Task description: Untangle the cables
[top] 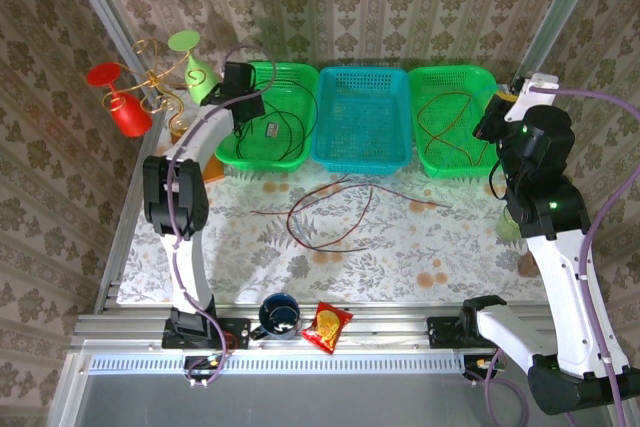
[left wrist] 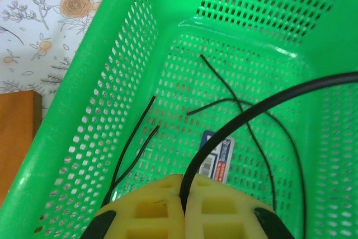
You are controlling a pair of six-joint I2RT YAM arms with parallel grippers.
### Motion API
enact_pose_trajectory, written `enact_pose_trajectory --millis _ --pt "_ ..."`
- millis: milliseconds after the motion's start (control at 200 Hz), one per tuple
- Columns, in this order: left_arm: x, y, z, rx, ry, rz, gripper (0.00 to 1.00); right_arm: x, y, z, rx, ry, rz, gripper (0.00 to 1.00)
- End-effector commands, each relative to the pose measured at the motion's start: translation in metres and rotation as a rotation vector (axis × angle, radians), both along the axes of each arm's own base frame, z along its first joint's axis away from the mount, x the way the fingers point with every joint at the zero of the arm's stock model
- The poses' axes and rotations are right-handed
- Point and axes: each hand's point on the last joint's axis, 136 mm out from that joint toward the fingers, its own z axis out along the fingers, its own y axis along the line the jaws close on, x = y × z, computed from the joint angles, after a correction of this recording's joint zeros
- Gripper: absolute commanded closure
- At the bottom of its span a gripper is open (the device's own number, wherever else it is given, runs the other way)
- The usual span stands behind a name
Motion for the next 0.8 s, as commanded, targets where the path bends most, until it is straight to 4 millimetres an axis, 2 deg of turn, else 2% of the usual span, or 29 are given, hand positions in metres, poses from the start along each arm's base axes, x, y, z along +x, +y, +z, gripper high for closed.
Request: enact_pose_trajectory --millis 0,115,225,305,445,530,600,795 --pt "-0.011 -0.006 0.014 0.263 -0.036 -0.049 1.0 -0.004 0.002 0.009 0.008 -0.024 0.017 1.0" --pt "-0.014 0.007 -0.005 0.489 0.008 -0.073 1.0 -0.003 0.002 0.008 0.006 -0.02 0.017 1.0" --pt "-0.019 0.031 -0.015 0.527 0.039 -0.019 1.0 -0.004 0.002 0.008 0.002 -0.019 0.016 1.0" --pt "-0.023 0.048 -0.01 0.555 0.025 0.031 1.0 -0.003 0.002 0.007 0.002 -0.015 0.016 1.0" --pt "-0.026 0.06 0.008 0.642 -0.013 0.068 0.98 0.0 0.003 0.004 0.008 -0.009 0.02 1.0" --pt "-0.027 0.061 0.014 0.691 -0.027 0.07 0.97 0.003 0.004 0.004 0.021 -0.012 0.026 1.0" --pt "-0.027 0.055 0.009 0.663 -0.018 0.031 0.96 0.005 0.006 0.003 0.03 -0.01 0.031 1.0" --pt "-0.024 0.008 -0.008 0.684 0.027 -0.155 0.94 0.007 0.008 0.01 0.042 -0.023 0.041 1.0"
